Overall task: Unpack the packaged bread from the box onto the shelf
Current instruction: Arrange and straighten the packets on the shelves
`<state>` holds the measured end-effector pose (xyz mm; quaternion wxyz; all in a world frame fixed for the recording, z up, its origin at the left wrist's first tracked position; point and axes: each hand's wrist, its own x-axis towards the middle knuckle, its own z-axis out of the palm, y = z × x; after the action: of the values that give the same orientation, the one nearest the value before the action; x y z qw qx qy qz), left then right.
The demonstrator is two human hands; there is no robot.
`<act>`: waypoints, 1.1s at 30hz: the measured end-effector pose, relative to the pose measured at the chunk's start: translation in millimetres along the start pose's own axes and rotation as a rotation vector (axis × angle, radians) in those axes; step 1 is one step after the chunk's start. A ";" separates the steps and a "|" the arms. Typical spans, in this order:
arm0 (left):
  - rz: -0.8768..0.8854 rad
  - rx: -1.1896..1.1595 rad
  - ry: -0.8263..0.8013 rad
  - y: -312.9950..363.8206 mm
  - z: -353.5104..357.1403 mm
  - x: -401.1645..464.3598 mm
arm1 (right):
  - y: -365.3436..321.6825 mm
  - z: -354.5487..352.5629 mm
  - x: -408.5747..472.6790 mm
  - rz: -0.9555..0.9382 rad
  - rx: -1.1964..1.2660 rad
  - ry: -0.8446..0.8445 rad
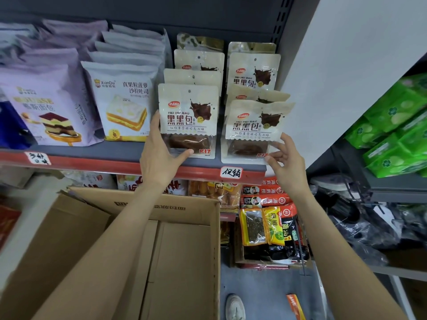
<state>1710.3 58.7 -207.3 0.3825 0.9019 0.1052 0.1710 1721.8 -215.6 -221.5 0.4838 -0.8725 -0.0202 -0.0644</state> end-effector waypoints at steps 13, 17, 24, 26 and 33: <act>0.009 0.036 -0.014 -2.5 -4.6 -2.1 | -8.9 17.4 1.8 -0.017 -0.038 0.089; 0.012 0.018 -0.022 -1.3 -5.5 -2.3 | -6.3 15.4 1.0 -0.015 -0.038 0.109; 0.007 0.007 -0.025 -0.5 -5.4 -2.7 | -8.5 18.1 -2.9 0.034 -0.077 0.176; 0.017 -0.006 -0.019 -0.9 -7.4 -3.8 | -13.3 17.4 -8.0 0.052 -0.064 0.210; 0.053 -0.050 0.004 9.0 -32.7 -21.3 | -41.6 24.5 -45.4 -0.003 -0.116 0.333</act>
<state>1678.5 67.0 -184.4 0.4001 0.8942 0.0776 0.1853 1675.0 -171.6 -205.3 0.4295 -0.8761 0.0629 -0.2097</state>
